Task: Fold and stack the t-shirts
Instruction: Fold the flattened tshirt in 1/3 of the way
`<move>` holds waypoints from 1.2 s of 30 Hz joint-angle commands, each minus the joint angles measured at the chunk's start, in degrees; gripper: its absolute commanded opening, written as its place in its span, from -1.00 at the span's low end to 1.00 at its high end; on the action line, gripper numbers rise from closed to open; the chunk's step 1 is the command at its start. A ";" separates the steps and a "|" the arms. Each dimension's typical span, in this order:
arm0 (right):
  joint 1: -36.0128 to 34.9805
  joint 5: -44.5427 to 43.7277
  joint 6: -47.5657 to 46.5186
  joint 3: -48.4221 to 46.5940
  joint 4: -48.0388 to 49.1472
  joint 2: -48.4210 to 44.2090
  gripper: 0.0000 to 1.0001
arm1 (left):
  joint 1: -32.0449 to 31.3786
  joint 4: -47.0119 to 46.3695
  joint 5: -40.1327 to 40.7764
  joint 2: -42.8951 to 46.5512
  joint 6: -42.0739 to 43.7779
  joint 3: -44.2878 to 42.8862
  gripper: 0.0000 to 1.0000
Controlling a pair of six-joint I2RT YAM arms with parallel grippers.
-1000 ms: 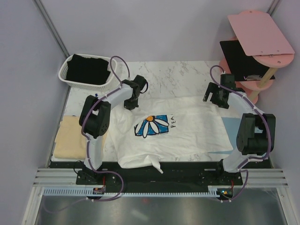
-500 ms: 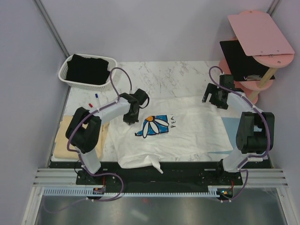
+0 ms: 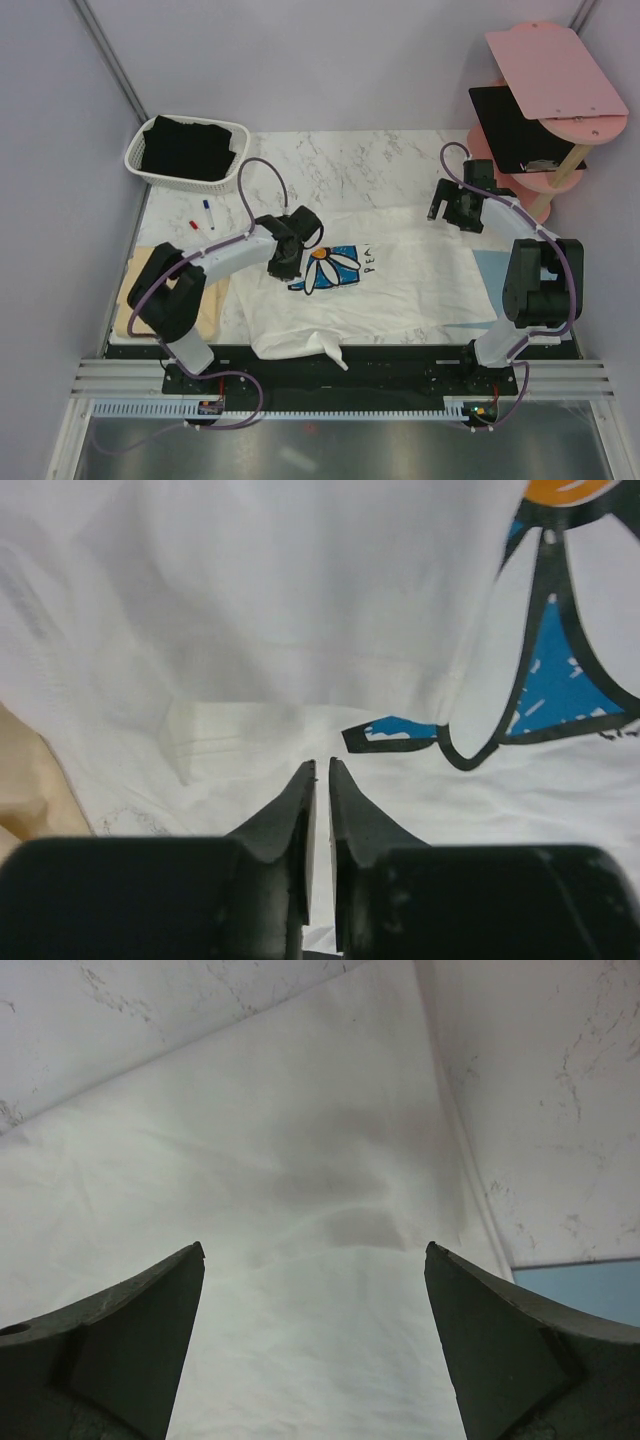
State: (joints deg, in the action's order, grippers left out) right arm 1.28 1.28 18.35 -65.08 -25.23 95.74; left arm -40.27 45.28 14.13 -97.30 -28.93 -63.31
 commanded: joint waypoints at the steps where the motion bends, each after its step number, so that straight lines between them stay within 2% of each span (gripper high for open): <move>1: -0.75 0.22 -0.86 0.21 1.15 -0.38 0.96 | 0.02 -0.81 2.57 7.73 -2.45 -1.38 -0.49; 2: -0.75 0.22 -1.03 0.13 1.15 -0.38 0.96 | 0.10 -0.72 2.57 8.34 -2.80 -1.20 -0.08; 3: -0.84 0.22 -1.03 0.21 1.15 -0.30 0.96 | 0.11 -0.72 2.57 9.57 -4.11 -1.12 0.09; 5: -0.84 0.39 -0.95 0.30 1.15 -0.12 0.96 | 0.11 -0.72 2.31 11.07 -5.87 0.11 0.24; 8: -0.84 0.48 -1.12 0.30 1.15 -0.03 0.96 | 0.11 -2.81 1.08 17.12 -11.66 4.23 0.24; 12: -0.93 0.92 -1.04 0.22 1.41 0.23 0.96 | 0.54 -10.89 -2.69 29.32 -20.98 15.02 0.20; 16: -0.93 1.71 -1.03 0.57 1.94 0.41 0.96 | 0.46 -19.15 -3.32 35.68 -30.64 24.09 0.12; 19: -0.93 2.15 -0.95 0.83 2.20 0.76 0.96 | 0.46 -21.63 -1.22 38.05 -36.63 29.02 0.11; 25: -0.93 2.68 -1.03 1.01 2.47 1.11 0.96 | 0.54 -24.62 4.84 37.53 -41.82 30.79 0.13; 28: -0.93 2.85 -0.95 1.09 2.56 1.11 0.96 | 0.81 -26.29 7.57 36.04 -41.48 29.74 0.15; 36: -0.93 3.12 -1.12 1.09 2.47 1.38 0.96 | 3.53 -26.99 7.84 25.15 -37.78 23.85 0.15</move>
State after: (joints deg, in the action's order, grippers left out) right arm 0.51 3.64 17.93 -64.14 -23.94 96.64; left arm -37.54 21.12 18.13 -68.79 -66.41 -35.99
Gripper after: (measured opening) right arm 0.982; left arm 0.576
